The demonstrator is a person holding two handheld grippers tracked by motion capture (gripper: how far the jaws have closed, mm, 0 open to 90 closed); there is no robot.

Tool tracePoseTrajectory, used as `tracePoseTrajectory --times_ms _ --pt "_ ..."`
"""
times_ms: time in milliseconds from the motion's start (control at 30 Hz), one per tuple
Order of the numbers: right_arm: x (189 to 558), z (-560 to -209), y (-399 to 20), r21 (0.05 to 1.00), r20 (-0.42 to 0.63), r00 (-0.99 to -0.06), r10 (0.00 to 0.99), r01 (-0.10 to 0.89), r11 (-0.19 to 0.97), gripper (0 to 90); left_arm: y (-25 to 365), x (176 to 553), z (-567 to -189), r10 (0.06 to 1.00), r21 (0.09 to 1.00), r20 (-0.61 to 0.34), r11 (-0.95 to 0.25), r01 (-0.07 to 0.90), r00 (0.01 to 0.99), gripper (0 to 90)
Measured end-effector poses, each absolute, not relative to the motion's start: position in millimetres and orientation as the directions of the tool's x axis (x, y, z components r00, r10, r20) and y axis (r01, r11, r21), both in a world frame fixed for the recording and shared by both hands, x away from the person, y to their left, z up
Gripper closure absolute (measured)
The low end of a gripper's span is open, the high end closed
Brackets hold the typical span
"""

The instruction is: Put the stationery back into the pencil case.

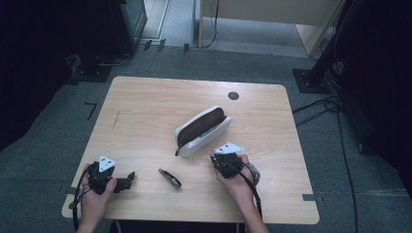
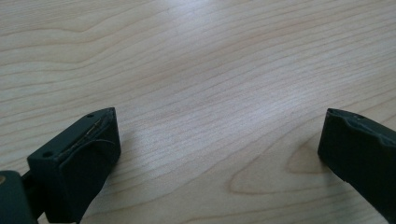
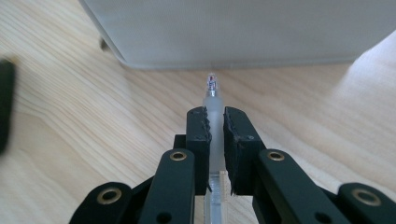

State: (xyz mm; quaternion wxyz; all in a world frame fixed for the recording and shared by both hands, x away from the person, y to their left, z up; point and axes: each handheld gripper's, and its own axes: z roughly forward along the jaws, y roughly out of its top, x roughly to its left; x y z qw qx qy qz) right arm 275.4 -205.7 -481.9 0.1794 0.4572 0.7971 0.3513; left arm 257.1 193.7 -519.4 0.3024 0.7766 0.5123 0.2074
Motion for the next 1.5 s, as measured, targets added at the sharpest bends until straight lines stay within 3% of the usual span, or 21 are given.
tracePoseTrajectory --times_ms 633,1500 --pt "262 -422 -207 0.864 0.09 -0.547 0.832 0.459 0.208 81.3 194 257 -519 0.921 0.683 0.012 -0.291 0.67 0.388 0.0" --pt "327 -375 -158 0.911 0.056 -0.579 0.814 0.363 0.196 81.3 194 257 -519 0.922 0.683 0.013 -0.292 0.669 0.388 0.0"
